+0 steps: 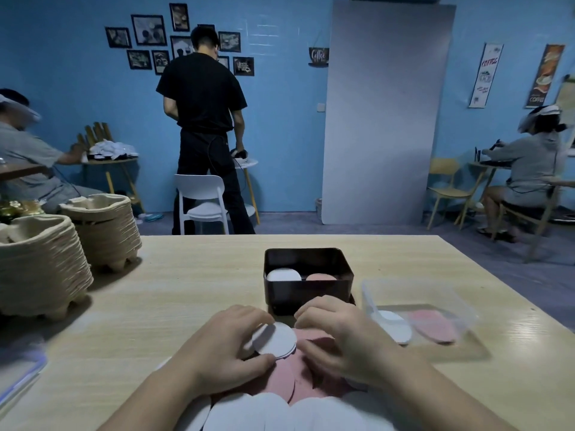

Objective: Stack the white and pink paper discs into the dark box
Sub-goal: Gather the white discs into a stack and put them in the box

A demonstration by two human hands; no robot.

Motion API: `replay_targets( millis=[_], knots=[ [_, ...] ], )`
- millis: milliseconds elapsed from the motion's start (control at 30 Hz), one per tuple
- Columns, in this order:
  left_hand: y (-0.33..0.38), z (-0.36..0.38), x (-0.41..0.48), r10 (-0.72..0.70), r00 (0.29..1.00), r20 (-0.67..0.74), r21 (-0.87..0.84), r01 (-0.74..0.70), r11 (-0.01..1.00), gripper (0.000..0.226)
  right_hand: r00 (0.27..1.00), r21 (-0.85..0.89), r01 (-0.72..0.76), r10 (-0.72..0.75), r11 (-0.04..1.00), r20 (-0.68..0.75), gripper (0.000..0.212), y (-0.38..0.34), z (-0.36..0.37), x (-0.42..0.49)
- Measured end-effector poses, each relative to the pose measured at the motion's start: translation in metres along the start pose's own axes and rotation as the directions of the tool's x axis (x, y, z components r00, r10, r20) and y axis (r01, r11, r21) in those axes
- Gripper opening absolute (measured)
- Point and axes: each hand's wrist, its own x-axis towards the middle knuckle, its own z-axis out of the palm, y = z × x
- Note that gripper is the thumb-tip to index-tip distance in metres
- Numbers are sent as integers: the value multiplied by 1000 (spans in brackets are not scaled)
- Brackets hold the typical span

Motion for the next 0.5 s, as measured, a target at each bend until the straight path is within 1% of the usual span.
replay_targets(
  millis=[100,167,267,433,500],
  knots=[
    [-3,2,-1,-54,999,7,-90,54,994,46,999,-87,7,-4,996,33,19,1,4,-6],
    [-4,2,-2,-71,997,-17,-120,69,990,47,999,-152,22,-16,988,40,21,0,4,-8],
    [-2,1,-3,-74,996,-48,-122,68,990,51,999,-160,6,1,987,44,23,-1,4,-10],
    [5,-4,-2,-27,995,-98,-82,19,996,54,997,-174,-25,38,984,68,32,-3,4,-12],
    [7,-4,-2,-15,993,-116,-90,5,996,58,996,-167,-26,39,986,77,31,-3,4,-11]
  ],
)
